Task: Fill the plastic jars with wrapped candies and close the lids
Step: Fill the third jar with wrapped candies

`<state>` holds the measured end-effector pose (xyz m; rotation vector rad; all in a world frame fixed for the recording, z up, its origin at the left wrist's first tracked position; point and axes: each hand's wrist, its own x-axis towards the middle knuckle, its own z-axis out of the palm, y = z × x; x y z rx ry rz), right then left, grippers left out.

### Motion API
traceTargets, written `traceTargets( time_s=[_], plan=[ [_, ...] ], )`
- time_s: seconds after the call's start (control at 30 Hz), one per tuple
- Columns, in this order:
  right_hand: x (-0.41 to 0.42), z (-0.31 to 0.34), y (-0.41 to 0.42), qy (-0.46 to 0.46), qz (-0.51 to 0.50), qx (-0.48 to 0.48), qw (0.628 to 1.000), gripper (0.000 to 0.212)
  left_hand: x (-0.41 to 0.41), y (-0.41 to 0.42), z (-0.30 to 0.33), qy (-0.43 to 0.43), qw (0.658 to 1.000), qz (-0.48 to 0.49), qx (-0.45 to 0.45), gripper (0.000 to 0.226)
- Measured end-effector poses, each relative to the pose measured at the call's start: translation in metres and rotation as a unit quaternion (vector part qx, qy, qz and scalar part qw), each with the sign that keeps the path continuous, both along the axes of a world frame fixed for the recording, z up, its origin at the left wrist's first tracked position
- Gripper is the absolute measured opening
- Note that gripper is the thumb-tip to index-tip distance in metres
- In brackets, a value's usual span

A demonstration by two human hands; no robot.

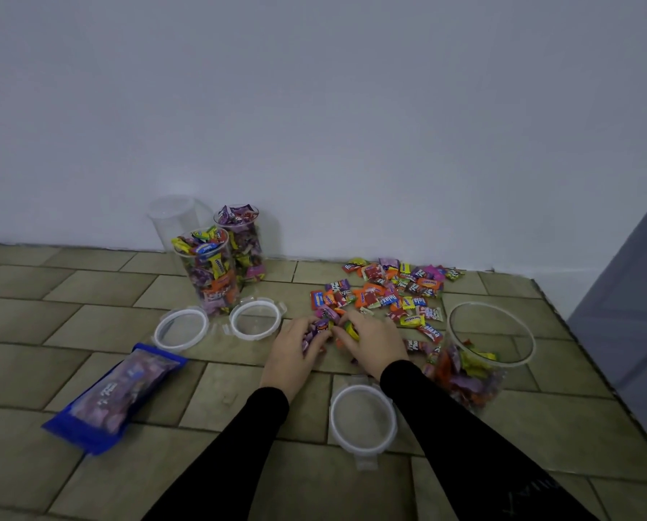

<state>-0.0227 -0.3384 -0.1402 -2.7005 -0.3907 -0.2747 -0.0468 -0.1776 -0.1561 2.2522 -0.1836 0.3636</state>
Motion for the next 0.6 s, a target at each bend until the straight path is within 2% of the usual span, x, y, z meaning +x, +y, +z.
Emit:
traceTargets(
  time_s=[0.17, 0.27, 0.37, 0.6],
  plan=[
    [-0.009, 0.019, 0.002, 0.004, -0.022, 0.148, 0.989, 0.024, 0.001, 0.000, 0.006, -0.019, 0.999, 0.008, 0.031, 0.019],
    [-0.011, 0.032, 0.003, 0.022, -0.025, 0.215, 0.976, 0.019, 0.000, -0.008, 0.016, -0.035, 0.999, 0.014, 0.019, 0.019],
    [-0.014, 0.045, 0.005, 0.011, -0.026, 0.246, 0.969, 0.019, 0.003, -0.016, 0.027, -0.049, 0.998, 0.027, 0.003, 0.021],
    [-0.023, 0.085, 0.008, -0.037, 0.004, 0.270, 0.962, 0.016, 0.012, -0.030, 0.046, -0.022, 0.997, 0.030, -0.061, 0.021]
  ],
)
